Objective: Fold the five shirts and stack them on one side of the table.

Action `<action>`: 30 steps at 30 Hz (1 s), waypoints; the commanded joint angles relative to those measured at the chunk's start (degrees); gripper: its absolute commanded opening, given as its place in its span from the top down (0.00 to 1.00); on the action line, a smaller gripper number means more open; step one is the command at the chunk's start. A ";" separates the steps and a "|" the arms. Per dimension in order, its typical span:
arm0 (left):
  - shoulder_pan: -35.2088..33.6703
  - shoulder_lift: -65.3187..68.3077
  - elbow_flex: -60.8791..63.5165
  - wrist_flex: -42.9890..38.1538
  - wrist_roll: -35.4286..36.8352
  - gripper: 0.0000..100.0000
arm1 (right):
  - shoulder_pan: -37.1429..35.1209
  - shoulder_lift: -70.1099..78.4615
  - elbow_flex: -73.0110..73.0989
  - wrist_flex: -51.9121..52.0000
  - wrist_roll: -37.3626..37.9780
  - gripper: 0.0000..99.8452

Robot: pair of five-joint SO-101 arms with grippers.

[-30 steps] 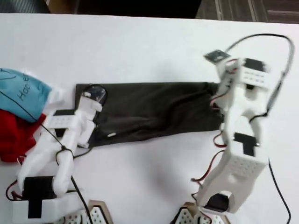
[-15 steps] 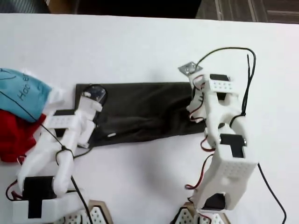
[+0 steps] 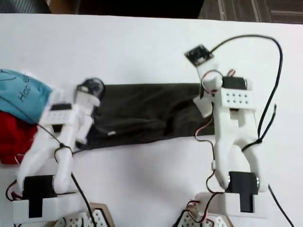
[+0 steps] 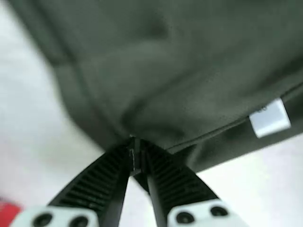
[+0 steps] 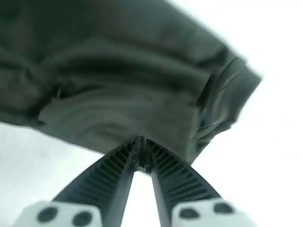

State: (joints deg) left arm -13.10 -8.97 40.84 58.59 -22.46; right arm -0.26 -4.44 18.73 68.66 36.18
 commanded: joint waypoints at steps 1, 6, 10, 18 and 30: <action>-0.79 -0.09 -10.51 3.43 -0.26 0.96 | 2.42 -3.56 8.44 -8.40 -0.62 0.98; -0.62 0.09 -20.35 8.26 -0.18 0.83 | 4.09 -3.12 16.88 -18.24 -0.53 0.98; -0.62 2.64 -20.00 9.76 0.18 0.79 | 3.03 -3.03 22.51 -26.68 -0.44 0.98; -1.58 22.77 -32.48 13.01 5.36 0.79 | 2.95 -3.03 25.85 -31.69 -0.26 0.98; -2.46 32.97 -55.08 29.27 6.07 0.79 | 2.59 2.95 26.64 -36.79 -0.53 0.98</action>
State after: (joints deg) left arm -14.59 24.53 -9.63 84.97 -16.57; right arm 2.90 -2.07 46.42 32.97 36.18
